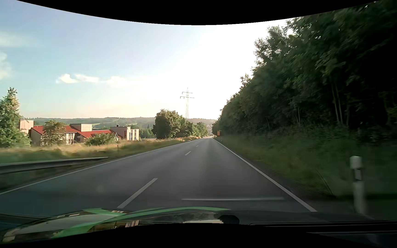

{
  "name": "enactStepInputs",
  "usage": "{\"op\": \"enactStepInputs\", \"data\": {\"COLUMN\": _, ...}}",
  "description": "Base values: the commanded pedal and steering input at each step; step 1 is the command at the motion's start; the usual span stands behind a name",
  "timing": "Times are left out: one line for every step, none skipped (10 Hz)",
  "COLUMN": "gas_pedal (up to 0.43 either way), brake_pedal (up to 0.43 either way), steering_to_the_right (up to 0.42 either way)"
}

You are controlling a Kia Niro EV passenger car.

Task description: Follow the waypoints while adhering to traffic rules and regulations

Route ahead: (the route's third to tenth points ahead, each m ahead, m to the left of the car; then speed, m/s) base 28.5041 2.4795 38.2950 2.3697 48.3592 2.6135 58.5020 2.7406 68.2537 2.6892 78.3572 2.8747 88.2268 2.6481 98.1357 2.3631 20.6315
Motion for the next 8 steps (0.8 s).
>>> {"op": "enactStepInputs", "data": {"gas_pedal": 0.169, "brake_pedal": 0.000, "steering_to_the_right": 0.000}}
{"op": "enactStepInputs", "data": {"gas_pedal": 0.157, "brake_pedal": 0.000, "steering_to_the_right": 0.000}}
{"op": "enactStepInputs", "data": {"gas_pedal": 0.150, "brake_pedal": 0.000, "steering_to_the_right": 0.000}}
{"op": "enactStepInputs", "data": {"gas_pedal": 0.130, "brake_pedal": 0.000, "steering_to_the_right": 0.000}}
{"op": "enactStepInputs", "data": {"gas_pedal": 0.130, "brake_pedal": 0.000, "steering_to_the_right": 0.000}}
{"op": "enactStepInputs", "data": {"gas_pedal": 0.130, "brake_pedal": 0.000, "steering_to_the_right": 0.000}}
{"op": "enactStepInputs", "data": {"gas_pedal": 0.130, "brake_pedal": 0.000, "steering_to_the_right": 0.000}}
{"op": "enactStepInputs", "data": {"gas_pedal": 0.130, "brake_pedal": 0.000, "steering_to_the_right": 0.000}}
